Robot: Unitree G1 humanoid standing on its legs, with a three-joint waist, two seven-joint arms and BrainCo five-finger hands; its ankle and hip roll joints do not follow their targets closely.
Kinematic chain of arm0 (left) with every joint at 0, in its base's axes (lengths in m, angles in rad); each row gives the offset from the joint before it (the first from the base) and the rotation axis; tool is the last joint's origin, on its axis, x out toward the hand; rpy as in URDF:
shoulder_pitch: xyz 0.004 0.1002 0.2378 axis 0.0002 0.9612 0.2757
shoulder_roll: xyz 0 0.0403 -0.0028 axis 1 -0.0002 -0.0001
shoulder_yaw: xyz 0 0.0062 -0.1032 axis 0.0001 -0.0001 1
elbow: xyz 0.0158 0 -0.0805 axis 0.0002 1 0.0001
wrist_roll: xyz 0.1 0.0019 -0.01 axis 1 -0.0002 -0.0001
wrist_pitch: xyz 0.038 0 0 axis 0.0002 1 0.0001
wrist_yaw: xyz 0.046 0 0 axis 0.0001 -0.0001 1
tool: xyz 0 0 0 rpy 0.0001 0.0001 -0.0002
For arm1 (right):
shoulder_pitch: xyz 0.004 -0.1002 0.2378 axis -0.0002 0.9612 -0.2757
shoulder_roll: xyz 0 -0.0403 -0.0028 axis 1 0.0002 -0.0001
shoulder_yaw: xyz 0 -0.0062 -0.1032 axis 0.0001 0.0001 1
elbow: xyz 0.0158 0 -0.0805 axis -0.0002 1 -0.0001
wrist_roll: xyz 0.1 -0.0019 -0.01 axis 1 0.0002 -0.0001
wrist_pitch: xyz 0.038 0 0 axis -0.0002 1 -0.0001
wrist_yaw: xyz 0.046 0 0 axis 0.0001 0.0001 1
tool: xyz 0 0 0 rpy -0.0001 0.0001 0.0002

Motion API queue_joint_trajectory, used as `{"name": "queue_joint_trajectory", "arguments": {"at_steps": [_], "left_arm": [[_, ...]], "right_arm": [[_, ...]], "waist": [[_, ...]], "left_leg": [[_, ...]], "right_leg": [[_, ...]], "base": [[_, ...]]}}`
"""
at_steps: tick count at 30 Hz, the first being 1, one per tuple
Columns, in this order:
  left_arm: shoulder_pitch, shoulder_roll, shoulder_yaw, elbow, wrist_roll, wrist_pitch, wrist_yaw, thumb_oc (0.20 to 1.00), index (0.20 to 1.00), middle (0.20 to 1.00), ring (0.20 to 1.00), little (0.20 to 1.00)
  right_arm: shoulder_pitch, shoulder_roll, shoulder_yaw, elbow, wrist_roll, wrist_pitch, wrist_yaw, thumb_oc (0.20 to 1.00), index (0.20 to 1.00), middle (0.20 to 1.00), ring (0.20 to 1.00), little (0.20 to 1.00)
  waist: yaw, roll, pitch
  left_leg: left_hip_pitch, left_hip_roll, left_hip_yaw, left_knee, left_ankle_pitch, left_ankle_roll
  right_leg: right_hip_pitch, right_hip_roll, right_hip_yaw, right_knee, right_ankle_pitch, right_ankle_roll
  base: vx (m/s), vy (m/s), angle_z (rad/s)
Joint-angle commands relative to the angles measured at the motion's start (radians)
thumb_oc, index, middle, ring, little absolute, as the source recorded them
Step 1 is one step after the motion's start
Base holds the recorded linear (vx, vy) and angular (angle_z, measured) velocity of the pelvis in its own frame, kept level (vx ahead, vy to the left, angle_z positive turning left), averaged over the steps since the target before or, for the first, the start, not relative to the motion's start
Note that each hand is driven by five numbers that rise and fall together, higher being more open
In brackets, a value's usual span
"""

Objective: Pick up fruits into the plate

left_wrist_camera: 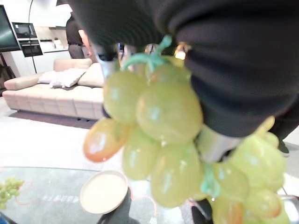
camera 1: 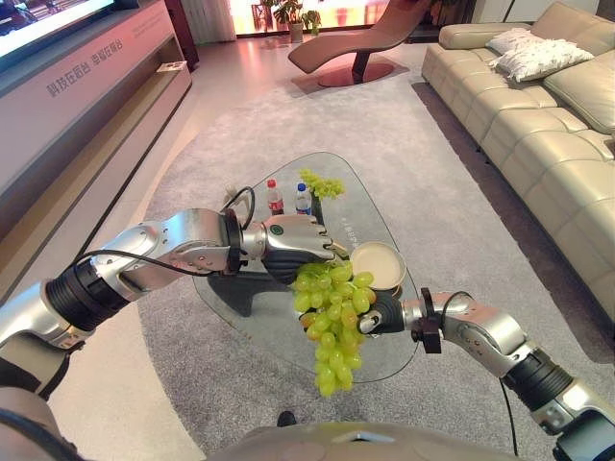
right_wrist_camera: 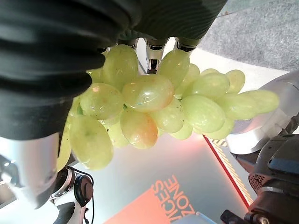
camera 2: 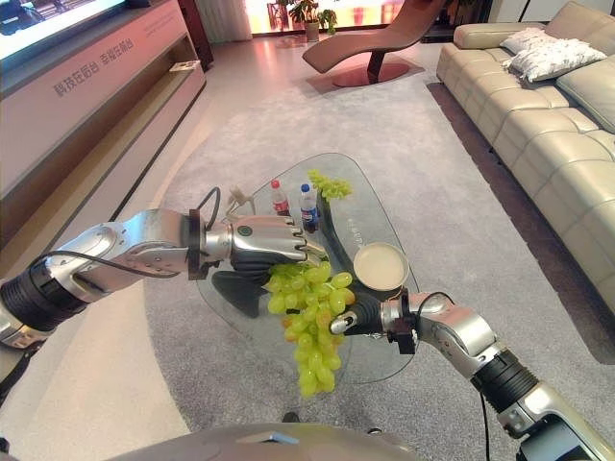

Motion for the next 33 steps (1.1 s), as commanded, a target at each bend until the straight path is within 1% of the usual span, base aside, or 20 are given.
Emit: {"name": "queue_joint_trajectory", "arguments": {"at_steps": [1, 9, 10, 22, 28, 33], "left_arm": [[-0.084, -0.035, 0.039, 0.055, -0.012, 0.032, 0.024, 0.2, 0.2, 0.2, 0.2, 0.2], [-0.07, -0.044, 0.049, 0.062, -0.005, 0.041, 0.021, 0.2, 0.2, 0.2, 0.2, 0.2], [-0.065, -0.048, 0.053, 0.061, -0.001, 0.042, 0.019, 0.2, 0.2, 0.2, 0.2, 0.2], [-0.026, -0.06, 0.081, 0.059, 0.007, 0.047, 0.015, 0.2, 0.2, 0.2, 0.2, 0.2], [0.0, -0.062, 0.101, 0.051, 0.005, 0.059, 0.009, 0.2, 0.2, 0.2, 0.2, 0.2], [0.021, -0.062, 0.114, 0.057, 0.001, 0.065, 0.017, 0.2, 0.2, 0.2, 0.2, 0.2]], "right_arm": [[-0.059, 0.071, 0.042, -0.126, 0.108, -0.018, 0.049, 1.0, 1.0, 1.0, 1.0, 1.0], [-0.052, 0.086, 0.057, -0.13, 0.09, -0.018, 0.033, 1.0, 1.0, 1.0, 1.0, 1.0], [-0.05, 0.087, 0.056, -0.132, 0.092, -0.021, 0.019, 0.2, 0.2, 0.2, 0.2, 0.2], [-0.027, 0.095, 0.045, -0.118, 0.078, -0.025, 0.009, 0.2, 0.2, 0.2, 0.2, 0.2], [-0.009, 0.098, 0.031, -0.111, 0.076, -0.029, 0.002, 0.2, 0.2, 0.2, 0.2, 0.2], [0.001, 0.096, 0.019, -0.11, 0.078, -0.043, -0.028, 0.2, 0.2, 0.2, 0.2, 0.2]], "waist": [[0.02, -0.051, -0.008], [0.021, -0.052, 0.0], [0.021, -0.052, 0.001], [0.018, -0.052, 0.005], [0.019, -0.052, 0.008], [0.02, -0.054, 0.01]], "left_leg": [[0.084, -0.044, 0.119, 0.007, -0.187, 0.03], [0.088, -0.044, 0.119, 0.007, -0.189, 0.032], [0.089, -0.044, 0.119, 0.007, -0.19, 0.032], [0.097, -0.043, 0.118, 0.007, -0.194, 0.034], [0.099, -0.043, 0.116, 0.007, -0.196, 0.035], [0.101, -0.043, 0.112, 0.007, -0.196, 0.036]], "right_leg": [[0.015, -0.03, 0.004, 0.005, -0.063, 0.071], [0.017, -0.028, 0.008, 0.005, -0.065, 0.068], [0.018, -0.027, 0.01, 0.005, -0.066, 0.068], [0.022, -0.026, 0.019, 0.005, -0.067, 0.067], [0.024, -0.025, 0.02, 0.005, -0.069, 0.065], [0.027, -0.023, 0.021, 0.005, -0.069, 0.064]], "base": [[0.0, 0.0, 0.0], [0.0, -0.001, 0.0], [0.0, 0.0, 0.0], [0.0, 0.0, 0.0], [0.0, 0.0, 0.0], [0.0, 0.0, 0.0]]}}
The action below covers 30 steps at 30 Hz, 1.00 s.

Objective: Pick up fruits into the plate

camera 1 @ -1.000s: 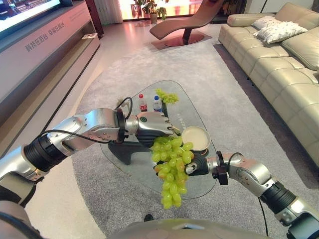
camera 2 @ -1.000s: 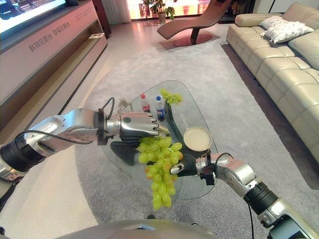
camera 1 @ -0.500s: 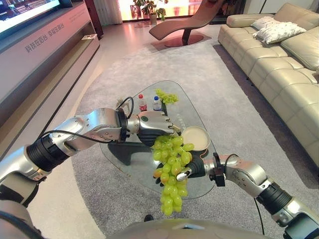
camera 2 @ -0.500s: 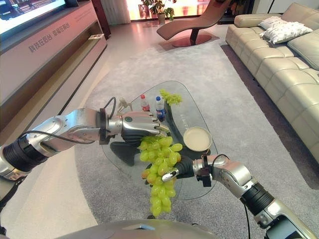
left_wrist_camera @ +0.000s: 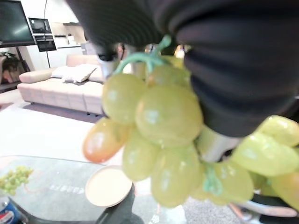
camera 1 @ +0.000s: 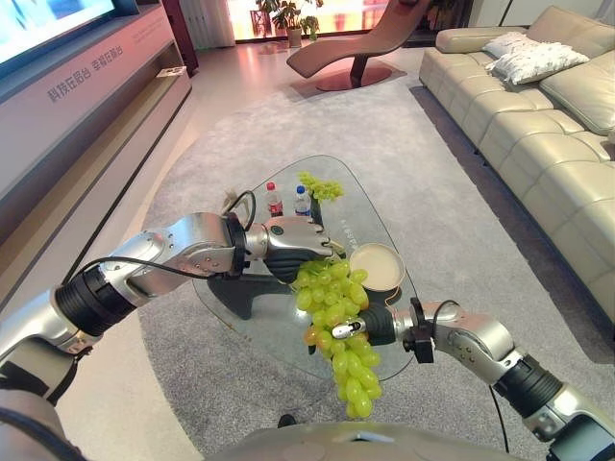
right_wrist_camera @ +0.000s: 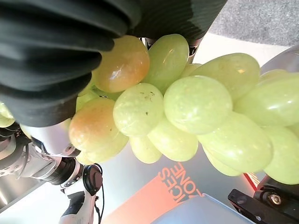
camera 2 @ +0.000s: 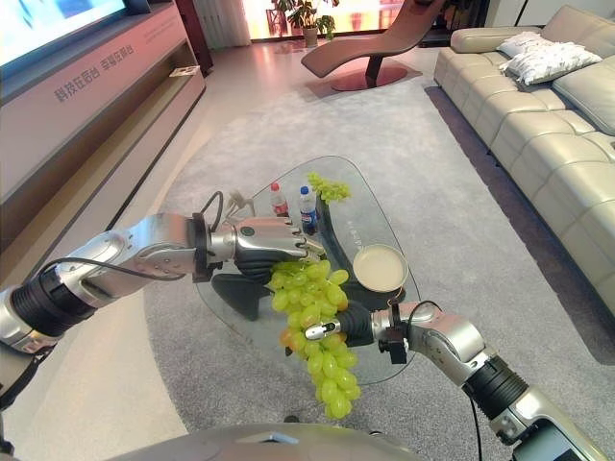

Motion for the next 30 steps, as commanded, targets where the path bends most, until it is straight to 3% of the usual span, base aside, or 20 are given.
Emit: {"name": "queue_joint_trajectory", "arguments": {"at_steps": [1, 2, 3, 11, 20, 26, 27, 29, 30], "left_arm": [[-0.03, -0.025, 0.098, 0.046, -0.021, 0.003, 0.033, 0.2, 0.2, 0.2, 0.2, 0.2], [-0.011, -0.025, 0.115, 0.044, -0.04, 0.025, 0.035, 0.526, 0.526, 0.526, 0.526, 0.526], [-0.01, -0.025, 0.116, 0.043, -0.041, 0.026, 0.035, 1.0, 1.0, 1.0, 1.0, 1.0], [0.161, -0.049, 0.234, 0.044, -0.139, 0.121, 0.023, 1.0, 1.0, 1.0, 1.0, 1.0], [0.568, -0.142, 0.463, 0.12, -0.358, 0.207, 0.008, 1.0, 1.0, 1.0, 1.0, 1.0], [0.735, -0.213, 0.489, 0.264, -0.43, 0.295, 0.031, 1.0, 1.0, 1.0, 1.0, 1.0], [0.753, -0.225, 0.487, 0.302, -0.423, 0.292, 0.036, 1.0, 1.0, 1.0, 1.0, 1.0], [0.79, -0.255, 0.463, 0.414, -0.451, 0.357, 0.069, 1.0, 1.0, 1.0, 1.0, 1.0], [0.803, -0.277, 0.452, 0.481, -0.436, 0.349, 0.091, 1.0, 1.0, 1.0, 1.0, 1.0]], "right_arm": [[-0.015, 0.059, -0.012, -0.103, 0.046, -0.071, -0.025, 0.2, 0.2, 0.2, 0.2, 0.2], [-0.006, 0.05, -0.028, -0.102, 0.014, -0.095, -0.044, 0.2, 0.2, 0.2, 0.2, 0.2], [-0.006, 0.05, -0.027, -0.102, 0.014, -0.095, -0.044, 0.2, 0.2, 0.2, 0.2, 0.2], [0.059, -0.006, -0.133, -0.09, -0.148, -0.199, -0.123, 0.2, 0.2, 0.2, 0.2, 0.2], [0.223, -0.057, -0.346, -0.054, -0.363, -0.314, -0.208, 0.2, 0.2, 0.2, 0.2, 0.2], [0.266, -0.067, -0.406, 0.02, -0.522, -0.362, -0.306, 0.2, 0.2, 0.2, 0.2, 0.2], [0.268, -0.072, -0.414, 0.035, -0.547, -0.37, -0.318, 0.2, 0.2, 0.2, 0.2, 0.2], [0.259, -0.09, -0.416, 0.079, -0.589, -0.378, -0.351, 0.2, 0.2, 0.2, 0.2, 0.2], [0.254, -0.092, -0.414, 0.101, -0.599, -0.382, -0.362, 0.2, 0.2, 0.2, 0.2, 0.2]], "waist": [[0.02, -0.055, 0.013], [0.02, -0.057, 0.014], [0.02, -0.057, 0.014], [0.018, -0.063, 0.024], [0.013, -0.069, 0.051], [0.018, -0.076, 0.069], [0.019, -0.078, 0.073], [0.022, -0.082, 0.083], [0.025, -0.084, 0.088]], "left_leg": [[0.098, -0.044, 0.106, 0.007, -0.196, 0.036], [0.099, -0.044, 0.106, 0.007, -0.196, 0.036], [0.099, -0.044, 0.106, 0.007, -0.196, 0.036], [0.102, -0.038, 0.11, 0.007, -0.198, 0.039], [0.111, -0.026, 0.122, 0.007, -0.198, 0.042], [0.111, -0.018, 0.13, 0.007, -0.197, 0.041], [0.111, -0.017, 0.132, 0.007, -0.198, 0.041], [0.11, -0.013, 0.137, 0.007, -0.197, 0.04], [0.109, -0.012, 0.139, 0.007, -0.197, 0.041]], "right_leg": [[0.027, -0.024, 0.012, 0.005, -0.068, 0.063], [0.027, -0.024, 0.014, 0.005, -0.069, 0.063], [0.027, -0.023, 0.014, 0.005, -0.069, 0.063], [0.026, -0.022, 0.02, 0.005, -0.067, 0.062], [0.025, -0.017, 0.028, 0.01, -0.064, 0.059], [0.022, -0.015, 0.028, 0.01, -0.063, 0.059], [0.021, -0.015, 0.027, 0.01, -0.063, 0.06], [0.018, -0.015, 0.026, 0.011, -0.06, 0.061], [0.017, -0.015, 0.026, 0.011, -0.061, 0.061]], "base": [[0.0, 0.0, 0.0], [0.0, 0.0, 0.0], [0.0, 0.0, 0.0], [0.0, 0.0, 0.0], [0.02, -0.018, -0.05], [0.02, -0.023, -0.01], [0.0, 0.0, 0.0], [0.03, -0.033, 0.0], [0.03, -0.035, 0.01]]}}
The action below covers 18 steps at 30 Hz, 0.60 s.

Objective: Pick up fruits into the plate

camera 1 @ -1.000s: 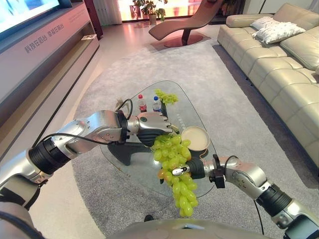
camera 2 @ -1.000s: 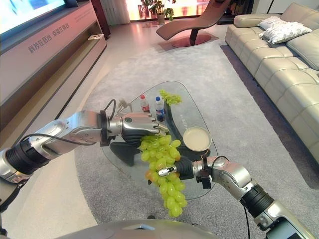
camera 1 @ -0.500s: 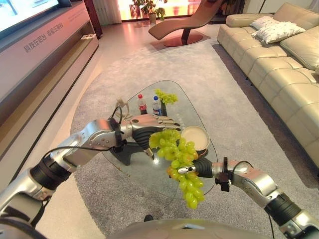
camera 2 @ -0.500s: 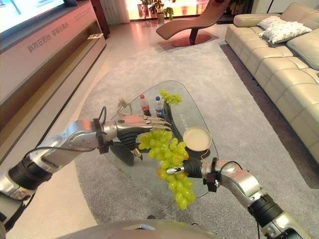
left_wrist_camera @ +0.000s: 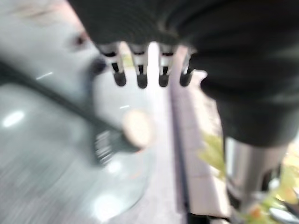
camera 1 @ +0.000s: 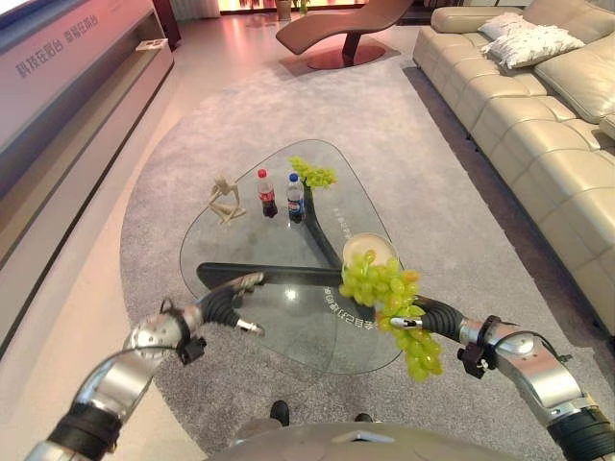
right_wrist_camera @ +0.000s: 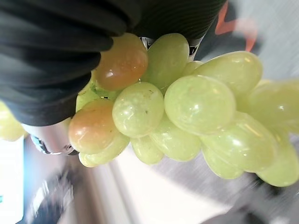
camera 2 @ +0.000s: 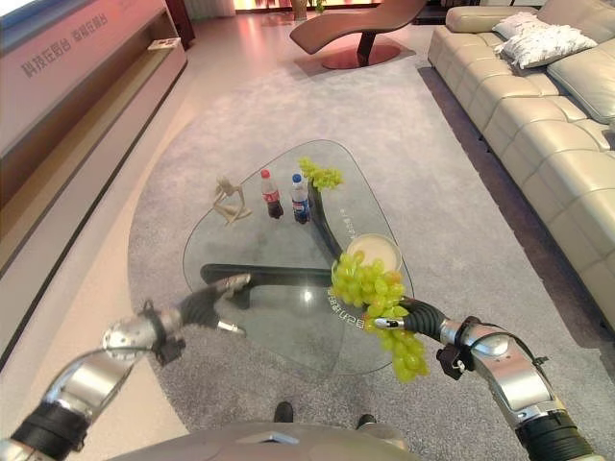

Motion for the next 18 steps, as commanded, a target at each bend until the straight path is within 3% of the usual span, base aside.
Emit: {"name": "queue_joint_trajectory", "arguments": {"at_steps": [1, 5, 9, 13, 18], "left_arm": [[-0.016, -0.031, -0.012, 0.18, -0.036, 0.017, 0.098, 1.0, 1.0, 1.0, 1.0, 1.0], [-0.043, -0.149, -0.005, 0.581, 0.011, -0.015, 0.236, 1.0, 1.0, 1.0, 1.0, 1.0], [-0.108, -0.218, 0.033, 0.892, -0.014, 0.03, 0.33, 1.0, 1.0, 1.0, 1.0, 1.0], [-0.151, -0.231, 0.057, 1.011, -0.043, 0.092, 0.373, 1.0, 1.0, 1.0, 1.0, 1.0], [-0.215, -0.233, 0.006, 1.007, -0.04, 0.064, 0.383, 1.0, 1.0, 1.0, 1.0, 1.0]], "right_arm": [[-0.078, -0.033, -0.018, 0.019, -0.04, -0.089, -0.064, 0.2, 0.2, 0.2, 0.2, 0.2], [-0.147, -0.025, 0.024, 0.136, -0.125, -0.094, -0.14, 0.2, 0.2, 0.2, 0.2, 0.2], [-0.243, 0.001, 0.087, 0.257, -0.172, -0.072, -0.247, 0.2, 0.2, 0.2, 0.2, 0.2], [-0.352, 0.026, 0.134, 0.373, -0.179, -0.061, -0.335, 0.2, 0.2, 0.2, 0.2, 0.2], [-0.508, 0.022, 0.162, 0.513, -0.169, -0.043, -0.408, 0.2, 0.2, 0.2, 0.2, 0.2]], "waist": [[0.028, -0.03, 0.001], [0.043, -0.045, 0.024], [0.068, -0.066, 0.063], [0.087, -0.082, 0.109], [0.108, -0.064, 0.186]], "left_leg": [[0.089, -0.013, 0.115, 0.008, -0.175, 0.022], [0.07, -0.013, 0.112, 0.013, -0.175, 0.024], [0.026, -0.011, 0.098, 0.027, -0.174, 0.03], [-0.018, -0.011, 0.074, 0.042, -0.175, 0.036], [-0.081, -0.024, 0.032, 0.066, -0.173, 0.044]], "right_leg": [[0.006, -0.01, 0.002, 0.012, -0.05, 0.047], [-0.009, -0.012, 0.002, 0.015, -0.046, 0.049], [-0.045, -0.011, 0.007, 0.022, -0.039, 0.048], [-0.08, -0.004, 0.013, 0.034, -0.037, 0.041], [-0.13, -0.005, 0.01, 0.061, -0.04, 0.027]], "base": [[0.02, -0.03, 0.01], [0.01, -0.039, -0.01], [-0.06, -0.077, 0.0], [-0.09, -0.083, 0.09], [-0.1, 0.001, 0.19]]}}
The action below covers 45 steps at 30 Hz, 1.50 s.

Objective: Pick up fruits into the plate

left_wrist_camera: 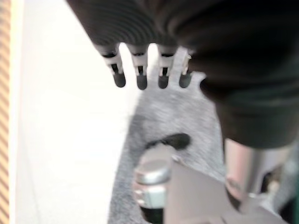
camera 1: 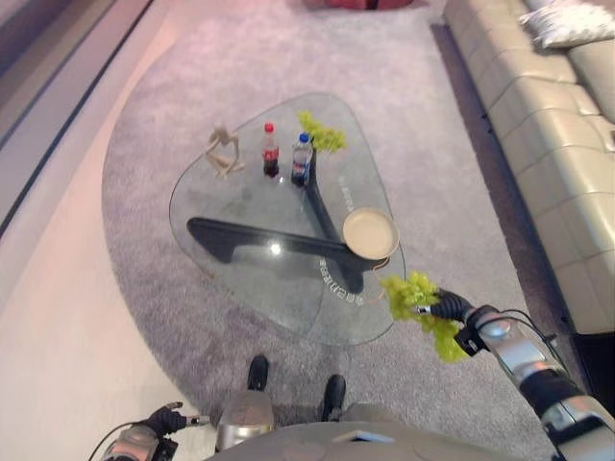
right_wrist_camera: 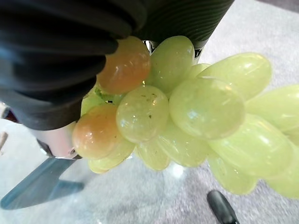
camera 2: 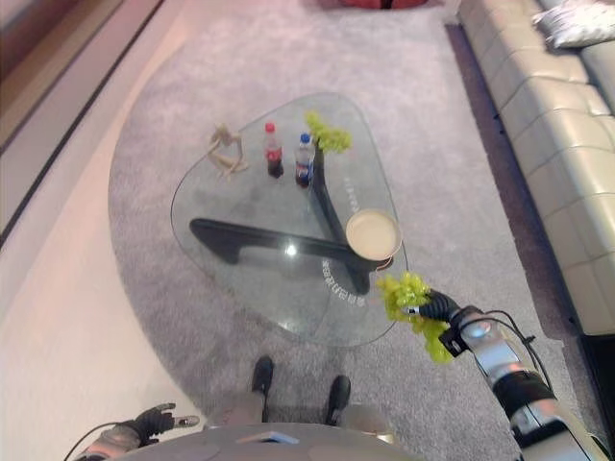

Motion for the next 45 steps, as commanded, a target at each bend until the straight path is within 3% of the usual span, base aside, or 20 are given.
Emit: {"name": "queue_joint_trajectory", "arguments": {"at_steps": [1, 8, 18, 29, 45], "left_arm": [[-0.088, 0.006, -0.047, -0.001, -0.029, -0.032, 0.025, 1.0, 1.0, 1.0, 1.0, 1.0], [-0.198, -0.002, -0.145, -0.09, -0.073, -0.057, 0.044, 1.0, 1.0, 1.0, 1.0, 1.0], [-0.249, -0.015, -0.212, -0.131, -0.136, -0.065, 0.049, 1.0, 1.0, 1.0, 1.0, 1.0], [-0.233, -0.018, -0.238, -0.12, -0.168, -0.09, 0.047, 1.0, 1.0, 1.0, 1.0, 1.0], [-0.202, -0.002, -0.269, -0.192, -0.209, -0.114, 0.062, 1.0, 1.0, 1.0, 1.0, 1.0]], "right_arm": [[-0.18, -0.045, 0.015, 0.034, 0.009, -0.026, -0.087, 0.2, 0.2, 0.2, 0.2, 0.2], [-0.365, -0.077, 0.026, 0.203, 0.021, -0.038, -0.179, 0.2, 0.2, 0.2, 0.2, 0.2], [-0.543, -0.137, 0.052, 0.345, 0.018, -0.042, -0.243, 0.2, 0.2, 0.2, 0.2, 0.2], [-0.667, -0.2, 0.091, 0.41, -0.019, -0.034, -0.312, 0.2, 0.2, 0.2, 0.2, 0.2], [-0.848, -0.281, 0.201, 0.439, -0.151, 0.066, -0.365, 0.2, 0.2, 0.2, 0.2, 0.2]], "waist": [[0.033, 0.018, 0.074], [0.062, 0.065, 0.158], [0.073, 0.119, 0.213], [0.066, 0.156, 0.236], [0.074, 0.198, 0.243]], "left_leg": [[0.029, -0.025, 0.068, 0.065, -0.208, 0.048], [-0.06, -0.05, 0.013, 0.092, -0.188, 0.05], [-0.121, -0.075, -0.011, 0.11, -0.171, 0.048], [-0.152, -0.084, -0.011, 0.131, -0.164, 0.043], [-0.269, -0.082, -0.008, 0.175, -0.144, 0.035]], "right_leg": [[-0.038, -0.011, 0.05, 0.065, -0.053, 0.035], [-0.112, -0.024, 0.016, 0.105, -0.057, 0.023], [-0.181, -0.044, -0.017, 0.143, -0.064, 0.01], [-0.221, -0.047, -0.03, 0.179, -0.085, -0.009], [-0.365, -0.052, -0.038, 0.288, -0.122, -0.031]], "base": [[-0.11, 0.04, 0.24], [-0.09, 0.029, 0.22], [-0.03, 0.05, 0.08], [0.0, 0.012, 0.01], [0.0, -0.002, -0.01]]}}
